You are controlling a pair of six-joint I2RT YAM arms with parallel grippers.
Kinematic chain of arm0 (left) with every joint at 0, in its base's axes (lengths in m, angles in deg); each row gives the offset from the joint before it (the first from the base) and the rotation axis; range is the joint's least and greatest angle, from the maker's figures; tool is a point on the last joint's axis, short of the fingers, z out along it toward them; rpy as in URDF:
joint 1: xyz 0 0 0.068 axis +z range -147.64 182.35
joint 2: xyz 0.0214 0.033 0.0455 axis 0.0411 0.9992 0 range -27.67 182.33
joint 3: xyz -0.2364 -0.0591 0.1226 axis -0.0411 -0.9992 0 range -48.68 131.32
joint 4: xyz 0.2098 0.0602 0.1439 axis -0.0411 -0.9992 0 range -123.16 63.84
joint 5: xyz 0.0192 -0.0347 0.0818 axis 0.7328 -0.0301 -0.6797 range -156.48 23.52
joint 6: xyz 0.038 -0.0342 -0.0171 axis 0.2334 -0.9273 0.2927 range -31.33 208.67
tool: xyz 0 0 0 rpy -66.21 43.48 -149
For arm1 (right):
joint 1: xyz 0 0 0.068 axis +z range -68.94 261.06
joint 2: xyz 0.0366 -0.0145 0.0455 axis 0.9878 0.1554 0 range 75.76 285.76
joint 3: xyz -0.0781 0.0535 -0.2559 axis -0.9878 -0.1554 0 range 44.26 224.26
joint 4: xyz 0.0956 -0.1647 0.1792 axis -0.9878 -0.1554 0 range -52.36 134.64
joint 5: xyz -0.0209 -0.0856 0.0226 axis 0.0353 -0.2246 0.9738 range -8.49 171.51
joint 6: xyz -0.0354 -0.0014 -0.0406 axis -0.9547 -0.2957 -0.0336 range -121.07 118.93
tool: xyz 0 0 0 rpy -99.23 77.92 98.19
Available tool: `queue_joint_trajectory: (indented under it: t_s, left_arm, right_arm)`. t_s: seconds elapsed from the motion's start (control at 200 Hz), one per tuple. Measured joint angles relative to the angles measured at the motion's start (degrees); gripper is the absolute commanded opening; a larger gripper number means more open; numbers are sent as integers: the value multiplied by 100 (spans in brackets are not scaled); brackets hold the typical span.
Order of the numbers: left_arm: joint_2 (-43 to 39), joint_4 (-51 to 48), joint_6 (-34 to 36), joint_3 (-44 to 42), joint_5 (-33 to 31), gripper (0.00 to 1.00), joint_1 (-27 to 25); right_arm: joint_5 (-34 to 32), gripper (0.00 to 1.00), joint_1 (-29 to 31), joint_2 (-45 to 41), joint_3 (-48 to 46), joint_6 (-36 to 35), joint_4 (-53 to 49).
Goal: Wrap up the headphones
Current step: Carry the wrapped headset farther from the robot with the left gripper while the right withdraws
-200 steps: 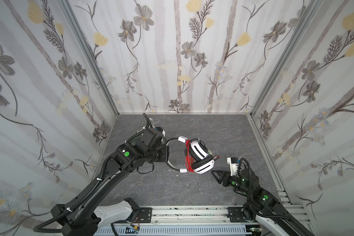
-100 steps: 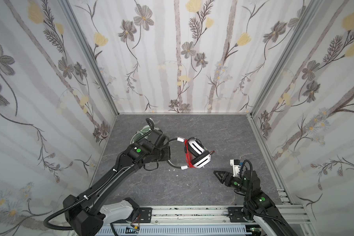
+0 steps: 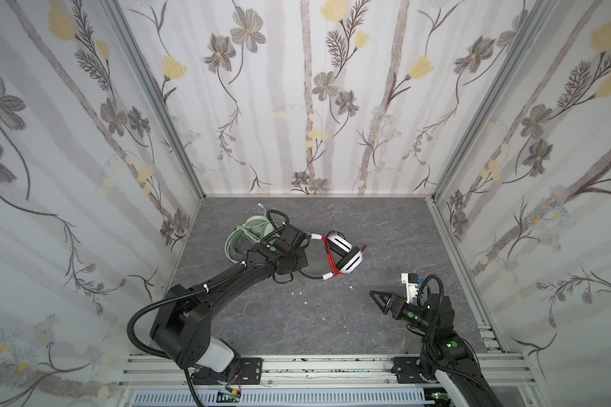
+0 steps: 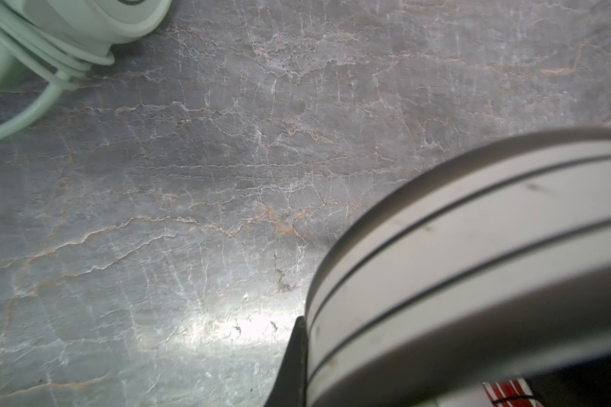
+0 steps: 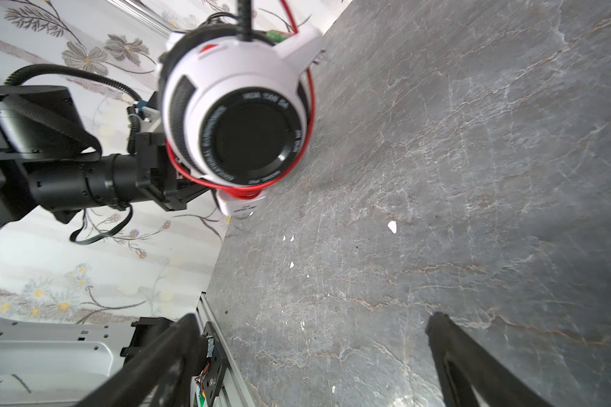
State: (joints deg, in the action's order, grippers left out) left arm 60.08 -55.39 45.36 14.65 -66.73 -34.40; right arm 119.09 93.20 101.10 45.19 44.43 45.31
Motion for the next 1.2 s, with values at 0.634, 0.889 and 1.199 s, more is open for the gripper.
queue_joint_trajectory:
  t_s: [0.634,0.889,1.199]
  left_arm:
    - [1827,367,-531,920,-308,3,-83]
    - [2129,144,-529,1316,-291,8,-96]
    - [2616,-81,-507,1722,-52,11,-92]
  right_arm:
    - [304,100,-9,448,-2,-129,7]
    - [387,100,-9,479,-9,-162,13]
    - [413,100,-9,385,-11,-164,9]
